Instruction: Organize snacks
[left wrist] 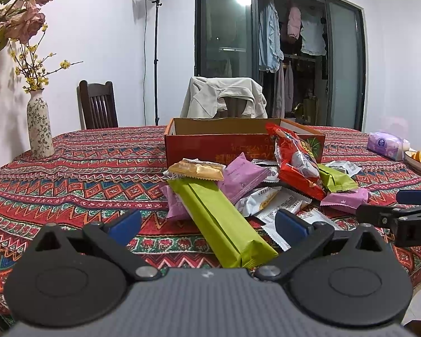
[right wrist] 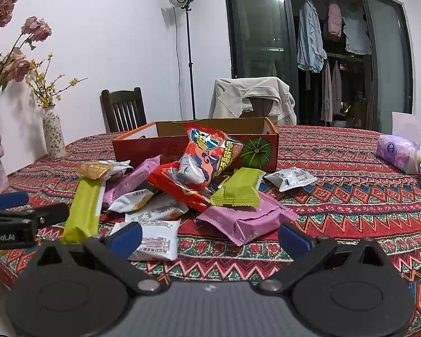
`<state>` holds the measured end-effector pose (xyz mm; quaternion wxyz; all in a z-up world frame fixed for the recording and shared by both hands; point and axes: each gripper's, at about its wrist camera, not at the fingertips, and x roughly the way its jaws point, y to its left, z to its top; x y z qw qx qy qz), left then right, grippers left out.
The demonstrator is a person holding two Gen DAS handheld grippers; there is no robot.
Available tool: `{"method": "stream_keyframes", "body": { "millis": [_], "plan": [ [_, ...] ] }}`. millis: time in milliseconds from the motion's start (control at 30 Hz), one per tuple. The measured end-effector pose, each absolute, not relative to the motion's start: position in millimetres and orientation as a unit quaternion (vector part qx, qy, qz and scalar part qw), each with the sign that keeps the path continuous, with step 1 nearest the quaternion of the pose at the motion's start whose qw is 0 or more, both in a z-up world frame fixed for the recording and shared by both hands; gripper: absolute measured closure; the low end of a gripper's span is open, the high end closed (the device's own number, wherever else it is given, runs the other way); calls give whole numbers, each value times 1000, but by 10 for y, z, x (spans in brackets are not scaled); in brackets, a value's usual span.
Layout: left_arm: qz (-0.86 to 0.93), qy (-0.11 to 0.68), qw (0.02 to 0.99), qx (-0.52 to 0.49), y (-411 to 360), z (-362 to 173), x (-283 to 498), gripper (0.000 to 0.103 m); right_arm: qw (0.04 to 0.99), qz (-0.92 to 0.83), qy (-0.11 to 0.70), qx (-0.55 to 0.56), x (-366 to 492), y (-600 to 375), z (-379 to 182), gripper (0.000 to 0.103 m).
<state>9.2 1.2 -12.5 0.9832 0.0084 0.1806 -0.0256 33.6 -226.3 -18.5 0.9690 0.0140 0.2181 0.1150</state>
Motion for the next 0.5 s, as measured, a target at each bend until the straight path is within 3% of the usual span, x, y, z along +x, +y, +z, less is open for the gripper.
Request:
{"method": "stream_keyframes", "body": {
  "millis": [500],
  "plan": [
    [-27,181,983,8,2,-138,86,0,969,116,219,14,341,-2261,-196,0]
  ]
}}
